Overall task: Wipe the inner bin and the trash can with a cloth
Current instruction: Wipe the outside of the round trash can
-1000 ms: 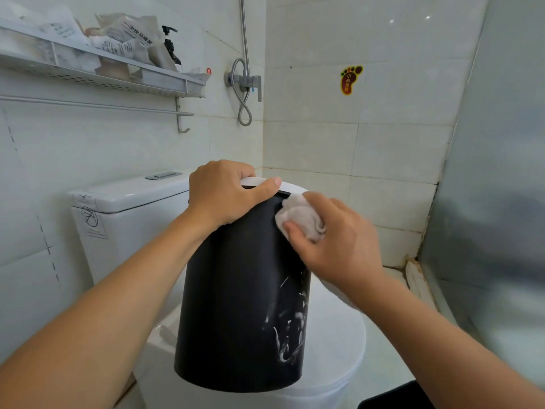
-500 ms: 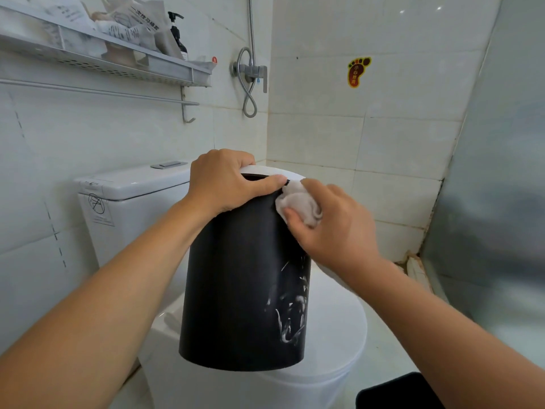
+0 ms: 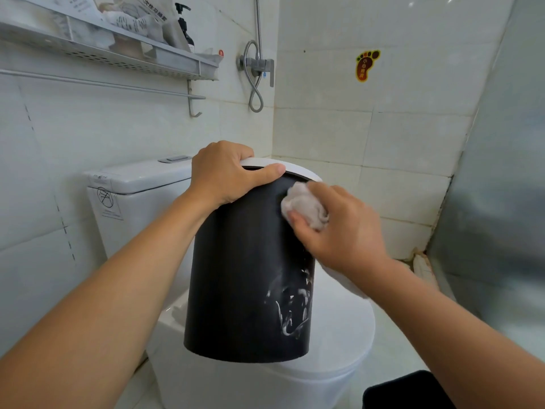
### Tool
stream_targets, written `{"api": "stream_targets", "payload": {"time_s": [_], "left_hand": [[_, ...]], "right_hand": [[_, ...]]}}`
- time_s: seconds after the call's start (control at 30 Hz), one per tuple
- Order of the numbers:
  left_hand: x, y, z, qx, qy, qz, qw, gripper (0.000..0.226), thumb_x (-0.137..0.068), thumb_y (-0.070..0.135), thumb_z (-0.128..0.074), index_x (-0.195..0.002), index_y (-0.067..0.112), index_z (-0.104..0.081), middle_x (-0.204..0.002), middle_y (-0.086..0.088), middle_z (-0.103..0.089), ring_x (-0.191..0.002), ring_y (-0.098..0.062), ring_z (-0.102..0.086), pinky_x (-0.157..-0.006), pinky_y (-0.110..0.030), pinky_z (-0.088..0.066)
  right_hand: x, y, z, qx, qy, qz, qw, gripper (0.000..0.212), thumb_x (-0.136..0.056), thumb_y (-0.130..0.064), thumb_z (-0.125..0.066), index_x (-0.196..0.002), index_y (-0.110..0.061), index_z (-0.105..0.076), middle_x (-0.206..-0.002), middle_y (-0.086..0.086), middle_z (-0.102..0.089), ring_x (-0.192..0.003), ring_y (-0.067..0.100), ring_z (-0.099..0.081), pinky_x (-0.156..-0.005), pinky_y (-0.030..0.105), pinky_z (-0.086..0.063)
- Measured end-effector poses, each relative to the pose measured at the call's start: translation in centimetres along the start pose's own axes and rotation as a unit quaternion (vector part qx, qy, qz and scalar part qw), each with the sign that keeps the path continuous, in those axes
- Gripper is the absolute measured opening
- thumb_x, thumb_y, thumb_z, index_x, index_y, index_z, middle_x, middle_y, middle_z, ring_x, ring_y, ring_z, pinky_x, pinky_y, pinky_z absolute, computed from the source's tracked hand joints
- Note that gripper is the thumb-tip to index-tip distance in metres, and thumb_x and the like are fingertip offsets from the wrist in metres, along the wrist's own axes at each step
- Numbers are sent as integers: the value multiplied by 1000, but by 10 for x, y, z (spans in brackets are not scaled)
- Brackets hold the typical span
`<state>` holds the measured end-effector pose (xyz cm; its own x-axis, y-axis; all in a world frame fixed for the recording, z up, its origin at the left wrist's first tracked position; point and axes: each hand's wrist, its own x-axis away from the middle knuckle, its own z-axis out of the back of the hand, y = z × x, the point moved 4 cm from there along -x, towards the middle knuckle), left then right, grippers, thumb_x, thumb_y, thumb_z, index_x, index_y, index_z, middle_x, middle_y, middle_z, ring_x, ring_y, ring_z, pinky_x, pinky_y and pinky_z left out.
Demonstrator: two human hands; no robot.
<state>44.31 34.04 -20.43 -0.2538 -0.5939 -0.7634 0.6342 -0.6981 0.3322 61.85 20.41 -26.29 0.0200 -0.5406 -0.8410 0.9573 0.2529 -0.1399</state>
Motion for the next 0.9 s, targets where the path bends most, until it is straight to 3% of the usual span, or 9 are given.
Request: {"api": "stream_targets", "payload": {"time_s": [0.13,0.2,0.37,0.43,0.57,0.67,0.8,0.9], "left_hand": [[0,-8,1,12,0,13,1000,78,-64,88,-57,-62,17,-24,-59,-1,-22,-57,-18,-22,-58,-37,-20],[0,-7,1,20,0,5,1000,78,-64,86,-58,-62,17,-23,-60,-1,-21,-58,-17,-22,-58,-37,-20],[0,2,1,17,-9,-5,1000,77,-66,84,-60,-57,15,-25,-51,5,-24,-52,-18,-27,-57,-36,-24],[1,1,1,13,-6,2,1000,78,-67,82,-63,-57,16,-23,-51,4,-22,-52,-18,-26,-56,-35,-23],[-1,-4,-1,-2,-4,16,1000,79,-66,84,-62,-60,18,-21,-55,4,-19,-54,-20,-24,-56,-36,-20],[-3,-8,0,-7,-5,20,1000,78,-64,87,-58,-60,17,-25,-55,2,-24,-55,-20,-27,-57,-36,-23],[-4,-5,-1,-15,-11,25,1000,77,-63,88,-55,-58,17,-27,-54,2,-27,-54,-20,-30,-56,-36,-25],[-6,-11,-1,-39,-14,54,998,77,-64,90,-56,-59,17,-30,-56,-1,-31,-54,-21,-34,-55,-36,-26]], "right_hand": [[38,-19,-1,-18,-78,103,992,31,-83,-55,-63,-103,-31,-67,-78,-7,-58,-62,20,-56,-48,31,-45],[29,-14,0,-7,-51,85,995,33,-83,-57,-62,-105,-33,-67,-79,-8,-59,-64,21,-58,-50,32,-48],[-10,5,1,6,18,-50,999,35,-87,-57,-63,-114,-34,-62,-87,-8,-63,-76,26,-63,-64,37,-52],[0,-3,2,-2,8,-29,1000,34,-87,-56,-63,-111,-32,-62,-87,-8,-63,-74,26,-63,-62,38,-52],[40,-25,0,-18,-78,93,992,33,-82,-57,-60,-103,-32,-65,-79,-7,-58,-63,22,-58,-48,33,-48],[17,-16,-1,10,-44,69,997,38,-84,-62,-57,-107,-32,-65,-81,-7,-59,-68,25,-62,-54,35,-49],[-22,-3,-5,14,-3,-4,1000,35,-88,-54,-67,-113,-29,-65,-85,-4,-60,-74,30,-62,-61,37,-50],[0,-11,-7,-3,-45,49,998,32,-86,-52,-68,-109,-30,-66,-84,-6,-61,-70,25,-61,-58,36,-50]]}}
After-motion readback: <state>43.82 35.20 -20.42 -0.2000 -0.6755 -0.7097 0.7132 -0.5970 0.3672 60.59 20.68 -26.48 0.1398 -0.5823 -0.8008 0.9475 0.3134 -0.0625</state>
